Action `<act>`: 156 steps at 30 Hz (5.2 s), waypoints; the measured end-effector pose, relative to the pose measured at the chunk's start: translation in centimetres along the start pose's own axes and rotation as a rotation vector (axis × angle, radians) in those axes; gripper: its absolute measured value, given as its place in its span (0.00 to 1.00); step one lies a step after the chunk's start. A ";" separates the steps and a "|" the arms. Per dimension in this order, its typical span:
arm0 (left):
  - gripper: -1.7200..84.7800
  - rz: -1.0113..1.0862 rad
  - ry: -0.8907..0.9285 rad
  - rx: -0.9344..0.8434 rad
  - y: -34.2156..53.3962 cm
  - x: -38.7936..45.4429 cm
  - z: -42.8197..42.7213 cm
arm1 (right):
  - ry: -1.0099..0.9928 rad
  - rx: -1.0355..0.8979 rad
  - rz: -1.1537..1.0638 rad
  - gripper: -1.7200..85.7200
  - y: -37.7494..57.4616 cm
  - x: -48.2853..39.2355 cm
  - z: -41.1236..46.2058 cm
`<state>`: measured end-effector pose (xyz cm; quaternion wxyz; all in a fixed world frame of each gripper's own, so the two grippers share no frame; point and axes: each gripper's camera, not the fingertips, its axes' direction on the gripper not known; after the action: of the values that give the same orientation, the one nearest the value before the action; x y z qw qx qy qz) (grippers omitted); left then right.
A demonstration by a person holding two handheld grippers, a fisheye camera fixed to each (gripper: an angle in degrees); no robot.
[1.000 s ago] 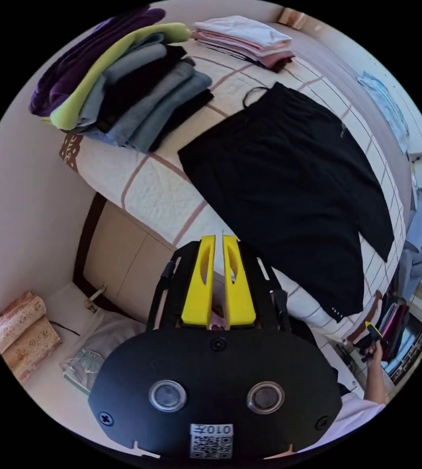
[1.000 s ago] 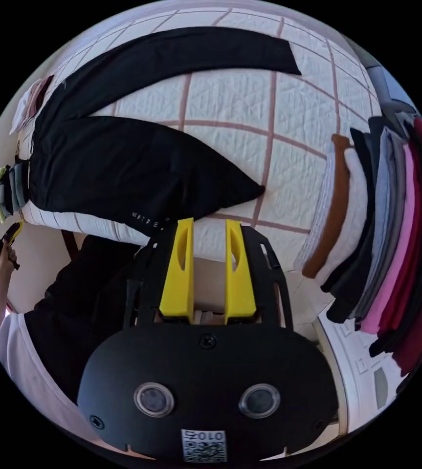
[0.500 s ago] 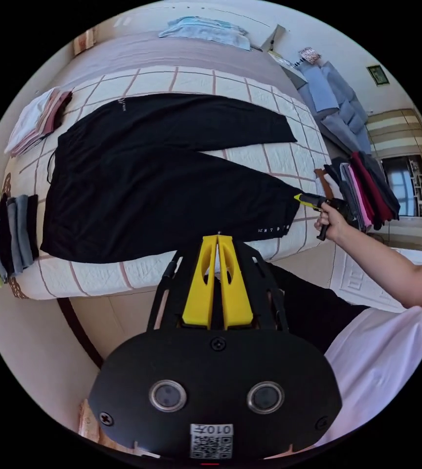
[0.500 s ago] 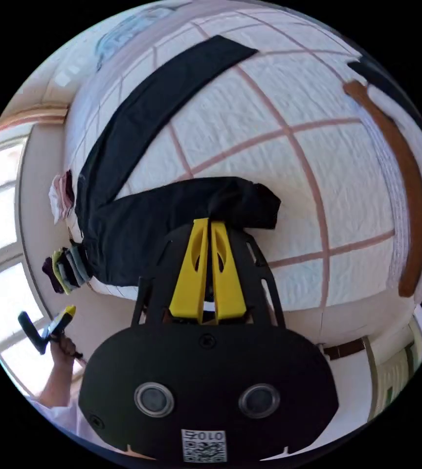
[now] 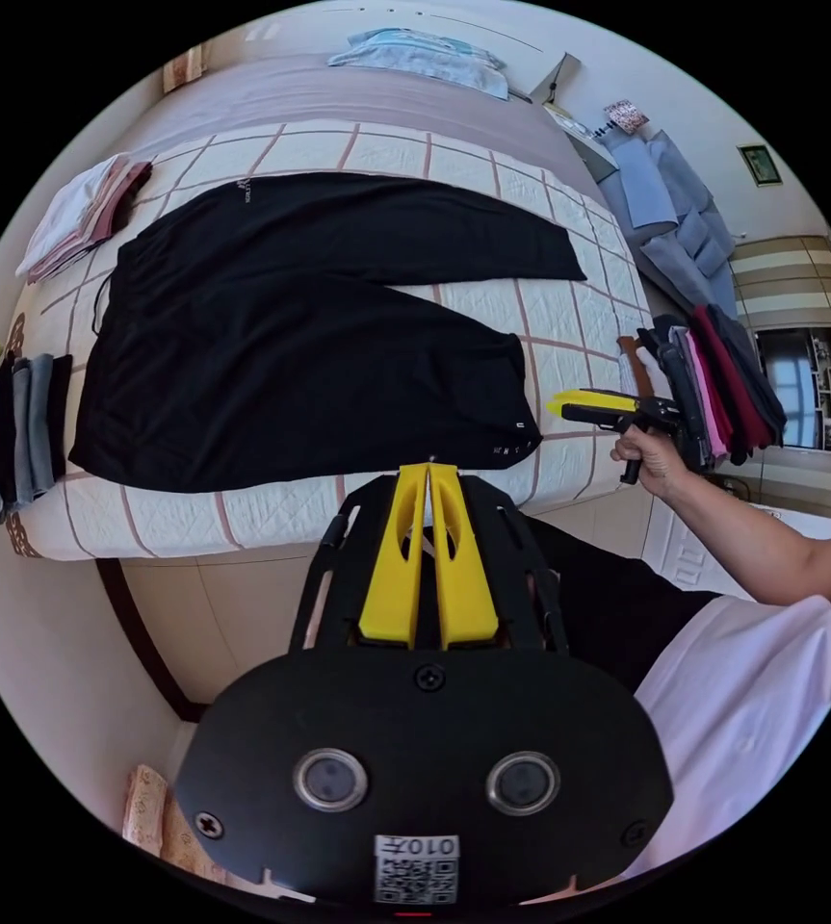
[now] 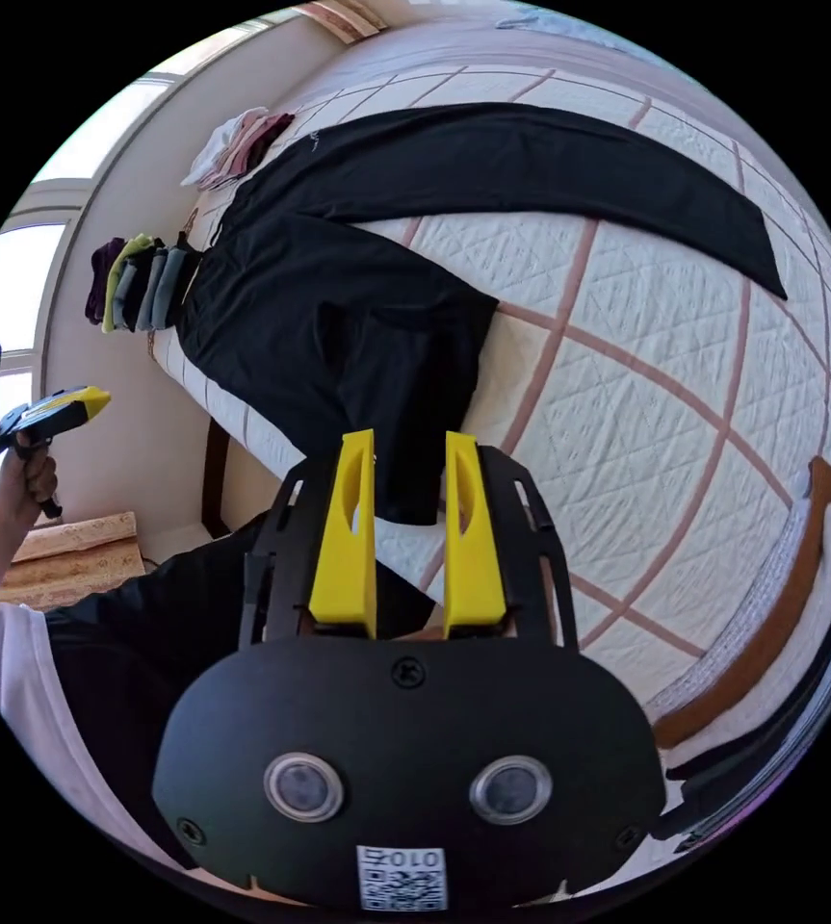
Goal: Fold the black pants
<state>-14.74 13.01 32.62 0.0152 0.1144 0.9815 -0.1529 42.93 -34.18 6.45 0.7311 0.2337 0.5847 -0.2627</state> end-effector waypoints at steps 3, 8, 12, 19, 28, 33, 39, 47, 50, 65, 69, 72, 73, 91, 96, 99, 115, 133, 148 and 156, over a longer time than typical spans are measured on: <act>0.02 -0.007 0.001 -0.003 0.4 0.6 -0.2 | -0.059 -0.053 0.039 0.13 -1.7 0.6 2.5; 0.02 0.012 -0.028 -0.024 0.9 1.6 -0.9 | -0.181 -0.079 0.087 0.08 -2.9 1.9 4.5; 0.02 -0.009 -0.031 -0.042 0.9 1.2 -0.8 | -0.065 0.054 0.175 0.05 0.7 3.5 0.9; 0.02 -0.008 0.003 -0.059 -0.7 1.9 0.4 | 0.277 -0.113 0.428 0.05 10.1 8.9 0.1; 0.02 0.004 -0.034 -0.104 -1.4 4.2 1.3 | 0.249 -0.242 0.563 0.10 12.6 10.7 1.1; 0.02 -0.044 -0.102 -0.141 -0.7 3.6 2.0 | 0.338 -0.067 0.477 0.09 12.2 9.4 -2.4; 0.02 -0.038 -0.280 -0.191 -1.3 2.6 3.4 | 0.159 -0.036 0.291 0.09 8.8 7.4 -2.2; 0.02 -0.032 -0.472 -0.191 -6.2 -6.1 6.2 | 0.147 -0.028 0.140 0.08 5.3 3.5 -0.1; 0.02 -0.039 -0.493 -0.177 -7.5 -9.8 7.3 | 0.202 -0.065 0.163 0.08 5.4 3.1 1.5; 0.02 -0.092 -0.465 -0.078 -0.2 -16.0 5.3 | 0.365 0.200 0.291 0.06 2.2 2.1 -9.2; 0.02 -0.116 -0.482 0.153 -5.7 -17.1 0.5 | 0.463 0.309 0.246 0.06 -5.8 5.8 -14.3; 0.02 -0.037 -0.510 0.212 -14.1 -16.9 -0.2 | 0.473 0.315 0.243 0.07 -11.7 9.4 -17.1; 0.02 -0.010 -0.512 0.227 -17.5 -17.0 -0.1 | 0.466 0.309 0.248 0.07 -12.8 10.1 -17.6; 0.03 0.251 -0.589 0.295 -29.3 -16.2 2.1 | 0.557 0.246 0.023 0.10 -20.7 12.1 -22.1; 0.09 0.493 -0.668 0.066 -35.8 -15.4 4.2 | 0.660 0.016 -0.357 0.14 -29.5 7.8 -21.1; 0.11 0.598 -0.692 -0.025 -39.0 -14.7 5.8 | 0.673 -0.118 -0.464 0.15 -33.2 6.8 -18.9; 0.07 0.871 -0.627 -0.286 -41.7 -12.7 9.9 | 0.770 -0.191 -0.603 0.06 -34.0 4.1 -14.4; 0.02 0.662 -0.678 0.138 -18.0 -8.2 -5.6 | 0.625 0.136 -0.434 0.05 -10.5 -5.6 -22.3; 0.02 0.725 -0.629 -0.304 1.3 -7.2 8.1 | 0.355 -0.151 -0.004 0.05 3.3 -5.5 -1.6; 0.02 0.799 -0.646 -0.297 3.0 -6.2 8.0 | 0.346 -0.163 0.050 0.06 6.1 -4.7 2.7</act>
<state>-8.10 11.99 24.51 0.3897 0.4230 0.8177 -0.0222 48.14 -30.81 11.78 0.6426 0.2298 0.7149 -0.1523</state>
